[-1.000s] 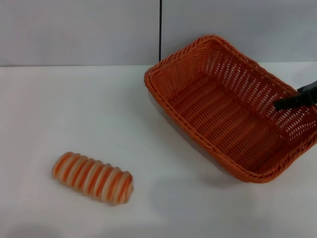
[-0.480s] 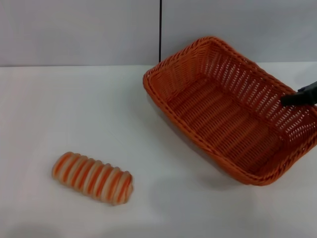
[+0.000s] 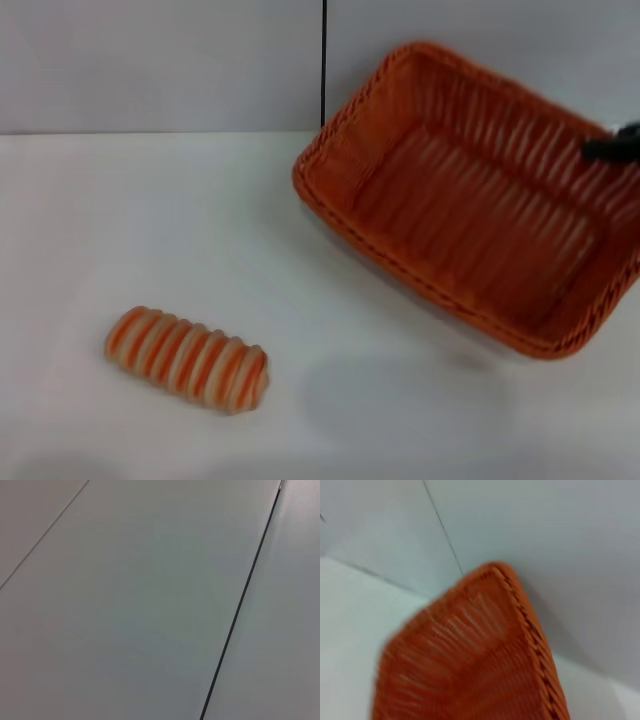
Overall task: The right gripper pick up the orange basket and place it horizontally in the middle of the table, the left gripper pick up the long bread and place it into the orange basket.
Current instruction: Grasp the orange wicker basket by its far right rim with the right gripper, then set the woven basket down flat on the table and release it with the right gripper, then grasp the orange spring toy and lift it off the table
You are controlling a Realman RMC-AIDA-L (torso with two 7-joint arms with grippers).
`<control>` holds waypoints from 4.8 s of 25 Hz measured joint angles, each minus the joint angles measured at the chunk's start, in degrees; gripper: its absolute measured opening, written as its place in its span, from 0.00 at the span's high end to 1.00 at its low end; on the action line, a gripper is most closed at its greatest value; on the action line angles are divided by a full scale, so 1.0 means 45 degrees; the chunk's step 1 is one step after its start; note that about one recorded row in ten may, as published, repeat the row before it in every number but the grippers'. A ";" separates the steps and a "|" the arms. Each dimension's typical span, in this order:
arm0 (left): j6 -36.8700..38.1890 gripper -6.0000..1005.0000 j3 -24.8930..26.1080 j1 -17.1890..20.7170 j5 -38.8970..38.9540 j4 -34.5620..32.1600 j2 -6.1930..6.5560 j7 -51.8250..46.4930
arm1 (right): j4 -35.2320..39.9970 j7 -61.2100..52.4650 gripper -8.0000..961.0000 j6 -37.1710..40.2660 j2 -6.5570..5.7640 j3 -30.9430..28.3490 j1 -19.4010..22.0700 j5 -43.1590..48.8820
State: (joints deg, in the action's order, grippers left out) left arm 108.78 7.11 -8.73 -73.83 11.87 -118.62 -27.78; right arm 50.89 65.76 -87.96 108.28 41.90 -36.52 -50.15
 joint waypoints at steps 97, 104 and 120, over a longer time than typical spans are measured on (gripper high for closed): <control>-0.1298 0.17 -0.7772 0.0195 -0.3405 -0.7746 0.1242 -0.8263 | -0.6300 1.0524 0.61 -0.0250 0.1669 -1.0092 0.5477 -0.9628; -0.1671 0.17 -0.7736 0.0586 -0.4832 -0.8071 0.1166 -0.8036 | -0.6341 1.0433 0.61 -0.0081 0.1712 -1.0152 0.5314 -0.9614; -0.3538 0.17 -0.7881 0.0567 -0.6145 -0.7931 0.0367 -0.6871 | -0.6431 1.0406 0.61 0.0533 0.1875 -0.9991 0.4806 -0.9464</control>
State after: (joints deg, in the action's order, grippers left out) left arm 92.86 -28.36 -6.18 -101.48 -23.82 -116.96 -58.70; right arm 21.95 112.59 -85.56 116.72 -3.06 -14.89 -92.74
